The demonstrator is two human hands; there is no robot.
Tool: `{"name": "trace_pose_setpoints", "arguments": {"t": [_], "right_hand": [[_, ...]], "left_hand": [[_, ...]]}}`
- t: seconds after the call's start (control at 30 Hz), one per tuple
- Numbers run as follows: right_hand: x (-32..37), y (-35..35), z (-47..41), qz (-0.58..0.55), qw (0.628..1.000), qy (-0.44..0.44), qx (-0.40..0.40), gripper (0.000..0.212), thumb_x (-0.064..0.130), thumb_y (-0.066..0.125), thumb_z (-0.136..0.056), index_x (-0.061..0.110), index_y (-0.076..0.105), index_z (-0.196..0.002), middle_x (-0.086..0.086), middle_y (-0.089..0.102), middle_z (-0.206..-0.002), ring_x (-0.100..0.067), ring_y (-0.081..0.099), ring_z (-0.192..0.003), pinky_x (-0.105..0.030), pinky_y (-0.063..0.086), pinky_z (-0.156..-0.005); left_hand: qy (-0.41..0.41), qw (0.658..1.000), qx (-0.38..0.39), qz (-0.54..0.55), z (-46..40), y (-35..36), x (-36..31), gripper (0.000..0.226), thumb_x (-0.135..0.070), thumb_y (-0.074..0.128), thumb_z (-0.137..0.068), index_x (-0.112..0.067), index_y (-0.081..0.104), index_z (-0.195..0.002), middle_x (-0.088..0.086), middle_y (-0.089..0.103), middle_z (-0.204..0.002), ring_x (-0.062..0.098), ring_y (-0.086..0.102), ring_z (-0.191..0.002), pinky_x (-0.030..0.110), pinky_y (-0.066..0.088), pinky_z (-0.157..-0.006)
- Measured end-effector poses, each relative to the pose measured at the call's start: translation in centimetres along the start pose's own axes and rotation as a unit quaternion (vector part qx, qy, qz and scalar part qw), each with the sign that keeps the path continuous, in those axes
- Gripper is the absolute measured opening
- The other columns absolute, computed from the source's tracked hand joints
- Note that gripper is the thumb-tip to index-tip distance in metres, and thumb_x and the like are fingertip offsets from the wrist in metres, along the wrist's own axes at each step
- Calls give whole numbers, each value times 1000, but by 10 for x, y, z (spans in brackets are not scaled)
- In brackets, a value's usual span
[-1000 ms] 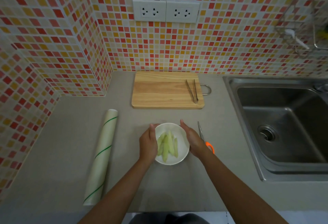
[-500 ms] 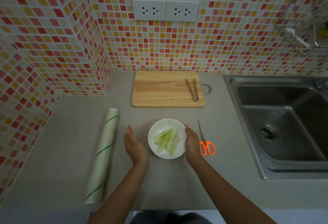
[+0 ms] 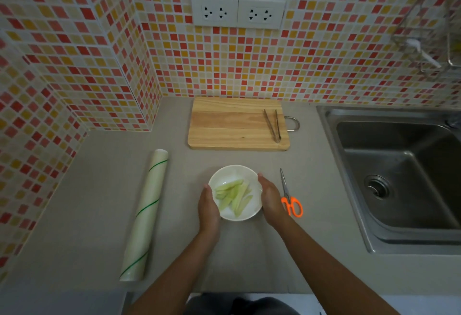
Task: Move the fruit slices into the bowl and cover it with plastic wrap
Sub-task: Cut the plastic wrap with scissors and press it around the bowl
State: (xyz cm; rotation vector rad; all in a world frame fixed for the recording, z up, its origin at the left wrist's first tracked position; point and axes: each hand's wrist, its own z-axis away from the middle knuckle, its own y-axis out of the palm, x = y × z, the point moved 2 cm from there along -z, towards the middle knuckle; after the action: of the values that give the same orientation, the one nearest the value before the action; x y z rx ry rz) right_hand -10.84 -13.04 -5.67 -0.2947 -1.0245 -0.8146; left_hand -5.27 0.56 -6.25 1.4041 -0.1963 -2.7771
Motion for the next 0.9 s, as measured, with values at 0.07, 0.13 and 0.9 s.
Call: {"name": "trace_pose_setpoints", "arguments": {"t": [0.07, 0.13, 0.9], "right_hand": [[-1, 0, -1, -13, 1000, 6, 0, 32, 29, 41, -100, 17, 68, -88, -2, 71, -83, -14, 67, -77, -26, 53, -65], [-1, 1, -1, -19, 1000, 7, -3, 31, 28, 40, -100, 18, 67, -88, -3, 70, -84, -15, 65, -79, -28, 52, -68], [20, -1, -10, 15, 995, -57, 84, 36, 20, 44, -98, 5, 59, -127, -15, 59, -132, -26, 55, -122, -40, 42, -106]], "left_hand": [[-18, 999, 29, 28, -1, -3, -5, 34, -36, 40, -100, -14, 65, -105, 7, 68, -103, 19, 64, -93, 26, 52, -78], [-32, 998, 42, 39, -4, -3, -13, 27, -32, 44, -98, -20, 65, -87, -1, 70, -81, 13, 63, -74, 20, 51, -56], [91, 989, 102, -57, -20, 7, -25, 30, -29, 45, -100, -15, 69, -110, 1, 70, -110, 15, 64, -101, 23, 49, -83]]}}
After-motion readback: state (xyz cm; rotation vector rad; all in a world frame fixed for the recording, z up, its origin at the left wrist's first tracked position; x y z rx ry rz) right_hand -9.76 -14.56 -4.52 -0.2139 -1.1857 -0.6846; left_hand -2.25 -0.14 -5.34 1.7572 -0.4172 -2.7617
